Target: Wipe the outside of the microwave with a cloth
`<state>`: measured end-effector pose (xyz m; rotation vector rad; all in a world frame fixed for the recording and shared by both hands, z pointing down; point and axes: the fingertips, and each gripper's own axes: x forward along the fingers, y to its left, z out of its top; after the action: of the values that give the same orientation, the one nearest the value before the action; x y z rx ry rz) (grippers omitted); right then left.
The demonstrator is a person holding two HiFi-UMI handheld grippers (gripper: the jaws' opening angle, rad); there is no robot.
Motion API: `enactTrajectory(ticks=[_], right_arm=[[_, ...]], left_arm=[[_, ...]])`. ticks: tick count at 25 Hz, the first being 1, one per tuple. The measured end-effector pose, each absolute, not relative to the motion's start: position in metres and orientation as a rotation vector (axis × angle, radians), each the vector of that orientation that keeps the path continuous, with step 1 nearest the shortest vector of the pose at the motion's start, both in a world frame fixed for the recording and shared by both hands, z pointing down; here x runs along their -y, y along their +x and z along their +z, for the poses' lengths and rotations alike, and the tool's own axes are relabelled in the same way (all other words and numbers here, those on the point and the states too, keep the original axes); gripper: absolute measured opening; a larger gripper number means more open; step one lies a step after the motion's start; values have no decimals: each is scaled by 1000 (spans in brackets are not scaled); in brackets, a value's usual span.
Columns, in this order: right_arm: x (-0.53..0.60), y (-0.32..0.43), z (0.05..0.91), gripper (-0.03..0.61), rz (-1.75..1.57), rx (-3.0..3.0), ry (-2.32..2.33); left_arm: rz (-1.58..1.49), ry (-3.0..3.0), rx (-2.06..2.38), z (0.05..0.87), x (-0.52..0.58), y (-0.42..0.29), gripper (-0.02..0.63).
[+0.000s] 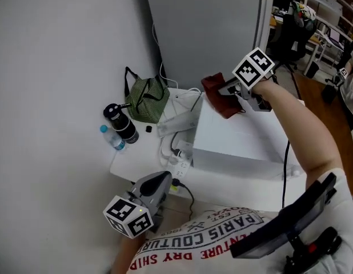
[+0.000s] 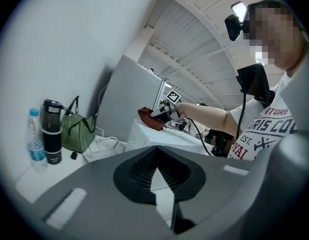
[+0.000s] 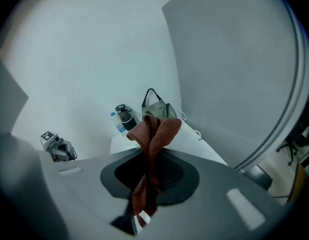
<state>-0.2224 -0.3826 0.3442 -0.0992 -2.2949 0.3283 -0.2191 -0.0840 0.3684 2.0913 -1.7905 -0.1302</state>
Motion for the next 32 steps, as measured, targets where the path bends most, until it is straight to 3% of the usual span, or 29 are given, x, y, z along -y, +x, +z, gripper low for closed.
enactTrajectory(ticks=[6, 15, 24, 32], right_arm=[[378, -269, 353, 48, 283, 2229, -135], [403, -261, 378, 48, 318, 2206, -73], [450, -186, 380, 48, 441, 2216, 67], [503, -70, 382, 48, 583, 2234, 241]], left_arm=[[-141, 1937, 1912, 360, 45, -245, 6], [-139, 1938, 1937, 372, 43, -242, 6], [-118, 2071, 1778, 378, 92, -210, 6], [-96, 2214, 1602, 379, 156, -156, 6]])
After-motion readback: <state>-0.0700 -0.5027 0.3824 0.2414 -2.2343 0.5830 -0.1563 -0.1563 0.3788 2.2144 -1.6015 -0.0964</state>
